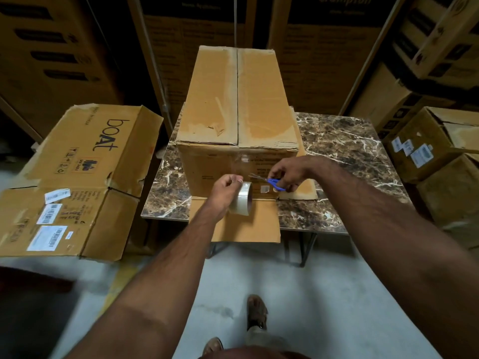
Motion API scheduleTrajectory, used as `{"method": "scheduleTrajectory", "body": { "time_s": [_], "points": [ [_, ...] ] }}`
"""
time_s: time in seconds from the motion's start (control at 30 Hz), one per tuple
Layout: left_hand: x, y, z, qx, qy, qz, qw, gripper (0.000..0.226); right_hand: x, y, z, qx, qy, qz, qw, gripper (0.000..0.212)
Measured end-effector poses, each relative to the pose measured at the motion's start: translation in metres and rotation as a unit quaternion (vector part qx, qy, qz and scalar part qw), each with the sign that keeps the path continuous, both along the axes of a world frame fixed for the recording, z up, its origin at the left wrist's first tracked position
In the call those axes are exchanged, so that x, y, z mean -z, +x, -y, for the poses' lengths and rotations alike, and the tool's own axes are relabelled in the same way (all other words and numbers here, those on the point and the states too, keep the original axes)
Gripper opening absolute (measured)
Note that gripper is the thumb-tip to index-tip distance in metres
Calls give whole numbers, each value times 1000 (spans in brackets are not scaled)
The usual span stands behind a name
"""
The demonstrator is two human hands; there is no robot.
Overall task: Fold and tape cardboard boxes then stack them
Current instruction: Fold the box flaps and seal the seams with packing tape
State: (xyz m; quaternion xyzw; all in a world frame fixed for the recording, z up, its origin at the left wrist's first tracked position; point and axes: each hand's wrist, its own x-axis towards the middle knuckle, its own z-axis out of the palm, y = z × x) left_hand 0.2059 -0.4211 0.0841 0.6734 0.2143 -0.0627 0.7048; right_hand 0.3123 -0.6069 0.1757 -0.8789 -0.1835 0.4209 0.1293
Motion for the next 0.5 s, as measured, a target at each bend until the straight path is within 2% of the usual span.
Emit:
{"method": "scheduleTrajectory", "body": {
  "time_s": [0.17, 0.5],
  "points": [
    [0, 3, -11, 45, -18, -23, 999, 9, -5, -3, -11, -14, 22, -16, 1000, 25],
    [5, 5, -17, 58, -28, -22, 998, 7, -6, 2, -23, -25, 57, -29, 998, 21]
  ]
}}
